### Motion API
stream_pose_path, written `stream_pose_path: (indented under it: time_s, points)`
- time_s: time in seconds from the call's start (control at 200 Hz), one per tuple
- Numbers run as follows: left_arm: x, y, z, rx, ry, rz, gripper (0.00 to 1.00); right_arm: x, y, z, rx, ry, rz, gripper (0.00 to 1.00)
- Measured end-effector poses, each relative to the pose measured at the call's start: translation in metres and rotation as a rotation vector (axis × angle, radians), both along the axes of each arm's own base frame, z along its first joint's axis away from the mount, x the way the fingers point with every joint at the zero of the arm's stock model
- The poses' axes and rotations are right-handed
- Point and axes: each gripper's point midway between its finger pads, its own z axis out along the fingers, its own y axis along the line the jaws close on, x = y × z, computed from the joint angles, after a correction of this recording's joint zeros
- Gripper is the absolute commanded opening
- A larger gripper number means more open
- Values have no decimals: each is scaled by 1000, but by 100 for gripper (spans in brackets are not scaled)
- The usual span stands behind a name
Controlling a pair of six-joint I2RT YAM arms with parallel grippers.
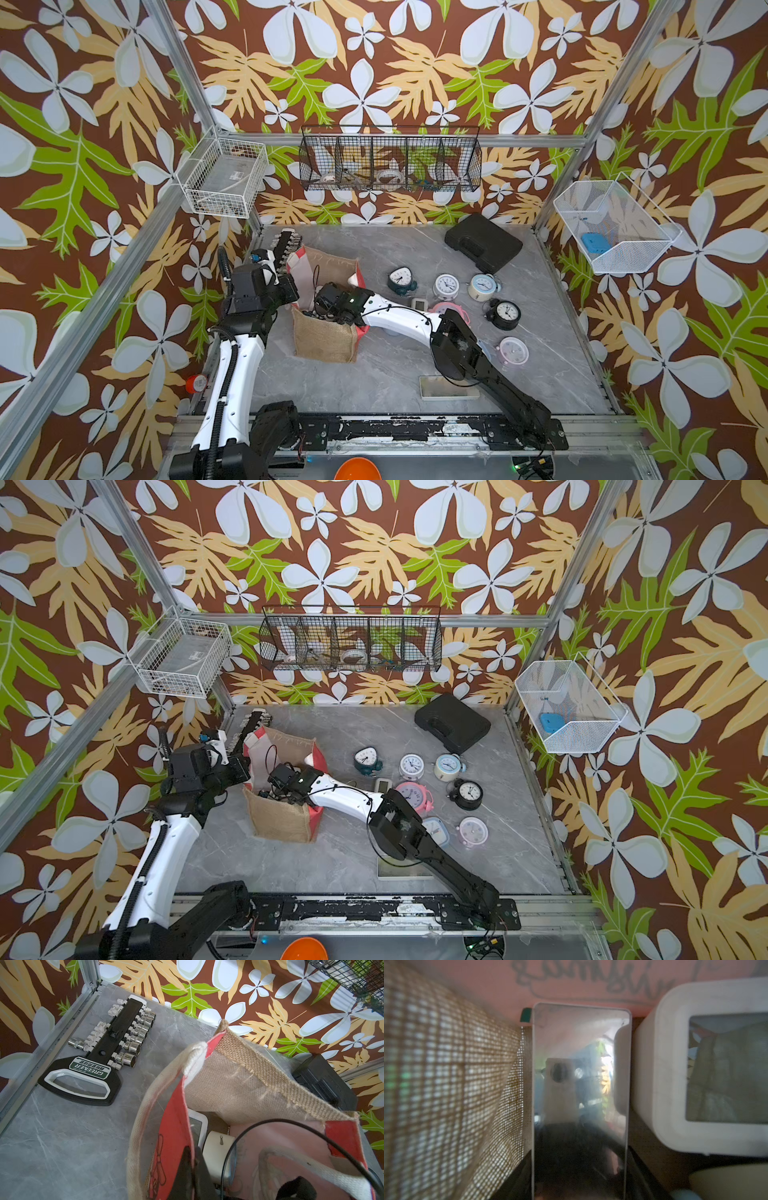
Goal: Put the alarm clock into the canvas bag
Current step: Place the alarm at the canvas bag.
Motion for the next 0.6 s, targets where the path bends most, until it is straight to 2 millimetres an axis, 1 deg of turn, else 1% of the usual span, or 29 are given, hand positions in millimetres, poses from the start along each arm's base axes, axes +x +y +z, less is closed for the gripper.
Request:
stream_pose_path:
  time_s: [0.06, 0.115, 0.205, 0.32, 0.48, 0.596]
  points:
    - [1, 0, 1, 0, -1, 0, 0, 1, 1, 2, 5, -2, 0, 84]
    - [2, 0, 1, -1, 2, 0, 0, 1, 1, 7, 12, -7, 0, 88]
    - [3, 0, -1, -3, 7, -2, 0, 0, 0, 25, 36, -16, -5, 92]
    - [2, 0, -4, -3, 9, -3, 0, -2, -1, 55, 85, -31, -14, 93]
    - [0, 0, -6, 6, 9, -2, 0, -4, -1, 74, 120, -27, -25, 91]
    - [-3, 1, -7, 11, 6, 2, 0, -3, -1, 92, 145, -40, -48, 89]
